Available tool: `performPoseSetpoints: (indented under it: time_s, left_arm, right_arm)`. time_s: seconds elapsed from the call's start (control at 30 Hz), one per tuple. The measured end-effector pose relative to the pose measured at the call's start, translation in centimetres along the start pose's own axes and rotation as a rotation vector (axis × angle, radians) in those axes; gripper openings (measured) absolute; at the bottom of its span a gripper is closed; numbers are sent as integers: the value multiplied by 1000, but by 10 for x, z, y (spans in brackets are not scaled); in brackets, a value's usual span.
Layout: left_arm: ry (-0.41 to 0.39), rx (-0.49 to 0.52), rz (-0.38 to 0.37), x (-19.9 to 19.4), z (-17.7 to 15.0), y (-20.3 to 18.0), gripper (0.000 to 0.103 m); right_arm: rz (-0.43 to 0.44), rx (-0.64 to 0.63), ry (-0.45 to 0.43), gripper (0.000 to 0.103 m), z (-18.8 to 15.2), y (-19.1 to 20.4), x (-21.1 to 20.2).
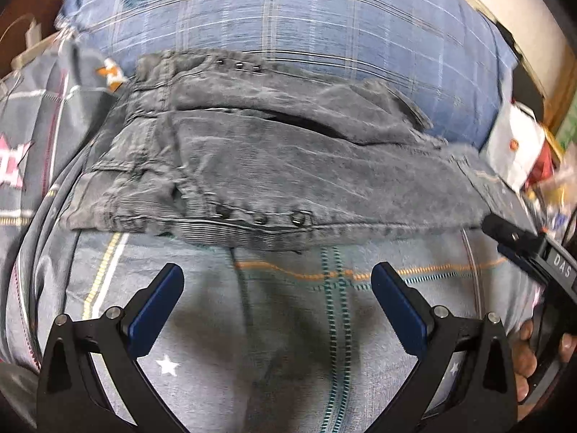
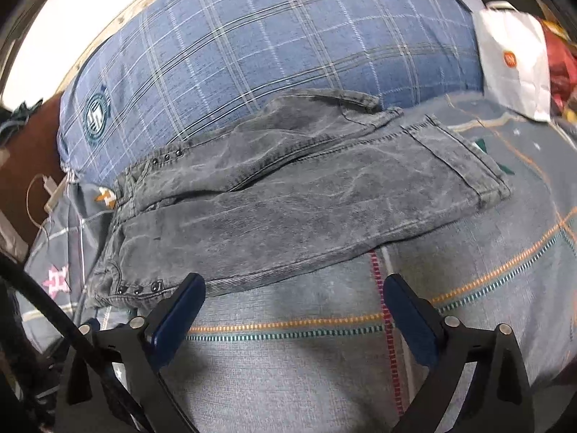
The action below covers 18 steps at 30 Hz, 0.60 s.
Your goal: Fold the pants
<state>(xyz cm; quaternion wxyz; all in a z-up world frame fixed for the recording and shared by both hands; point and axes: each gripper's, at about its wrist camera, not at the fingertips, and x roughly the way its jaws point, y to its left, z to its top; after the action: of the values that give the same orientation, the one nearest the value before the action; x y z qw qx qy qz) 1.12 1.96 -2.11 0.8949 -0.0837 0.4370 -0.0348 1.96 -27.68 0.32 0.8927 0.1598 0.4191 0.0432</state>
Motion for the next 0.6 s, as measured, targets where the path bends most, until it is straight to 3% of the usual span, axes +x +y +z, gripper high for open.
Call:
performPoseSetpoints:
  time_s: [0.17,0.33,0.4,0.53,0.6]
  left_arm:
    - [55,-83,-78,0,11,16,100]
    - [229,-139,-176,22,43,1,100]
    - [309,-191,-259,42,52,-7,100]
    - [319,-204,-285,65,48,-19,100]
    - [321,-242,-298,72,37,-14,100]
  right_arm:
    - [27,146,44,88,16,-30,-9]
    - [55,305,115,88,61,-63,-4]
    - [50,341,104,88,77,-74,4]
    - [36,381,93,82,64,-96,14]
    - [24,408,153,75,53,-107,30]
